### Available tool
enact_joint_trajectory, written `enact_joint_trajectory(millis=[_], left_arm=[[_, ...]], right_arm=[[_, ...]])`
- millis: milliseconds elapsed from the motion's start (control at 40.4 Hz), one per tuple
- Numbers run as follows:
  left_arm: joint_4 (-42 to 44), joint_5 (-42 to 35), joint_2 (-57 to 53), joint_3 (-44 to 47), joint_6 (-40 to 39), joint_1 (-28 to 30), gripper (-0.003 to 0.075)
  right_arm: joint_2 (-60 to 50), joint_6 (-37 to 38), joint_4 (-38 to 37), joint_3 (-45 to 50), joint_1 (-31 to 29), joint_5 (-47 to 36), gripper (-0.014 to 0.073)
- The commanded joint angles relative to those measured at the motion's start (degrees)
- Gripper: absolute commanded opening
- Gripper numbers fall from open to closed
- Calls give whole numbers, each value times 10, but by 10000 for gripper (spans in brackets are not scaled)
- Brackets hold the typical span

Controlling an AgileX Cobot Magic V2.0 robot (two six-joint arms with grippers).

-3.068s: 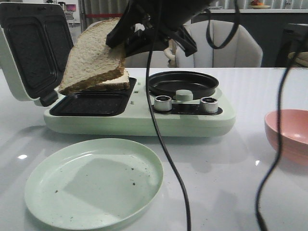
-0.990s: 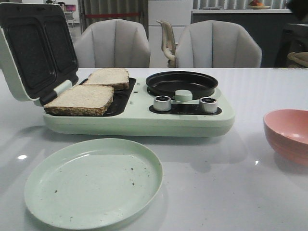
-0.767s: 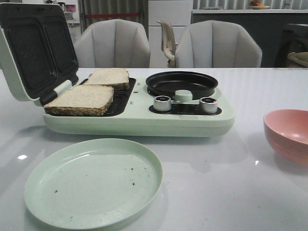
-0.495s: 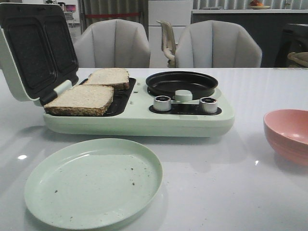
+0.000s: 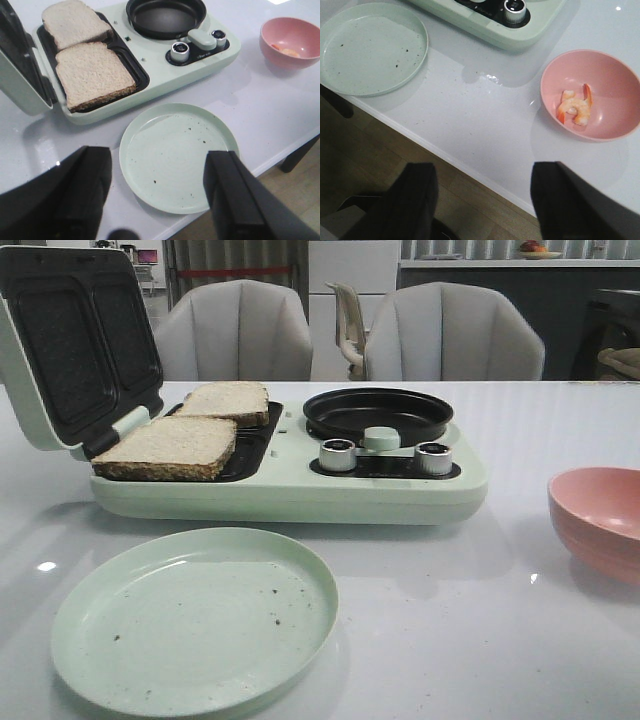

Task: Make breakfast with bread and shrimp

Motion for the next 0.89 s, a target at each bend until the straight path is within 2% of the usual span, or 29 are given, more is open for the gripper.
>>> enact_joint_trajectory(millis=[0, 148, 346, 495, 544, 668, 866], left_arm=[[-12, -51, 2, -14, -2, -4, 450], [-10, -3, 12, -28, -2, -4, 343], [11, 121, 96, -85, -2, -4, 99], [66, 176, 169, -123, -25, 11, 99], [77, 186, 195, -134, -25, 36, 99], [61, 183, 253, -164, -5, 140, 102], [-52, 115, 317, -204, 97, 336, 102]], right_arm=[[1, 2, -1, -15, -3, -33, 516], [1, 2, -1, -15, -3, -33, 516], [1, 2, -1, -15, -3, -33, 516], [1, 2, -1, -15, -3, -33, 516], [1, 2, -1, -15, -3, -33, 516], [1, 2, -1, -15, -3, -33, 516], [1, 2, -1, -15, -3, -33, 516]])
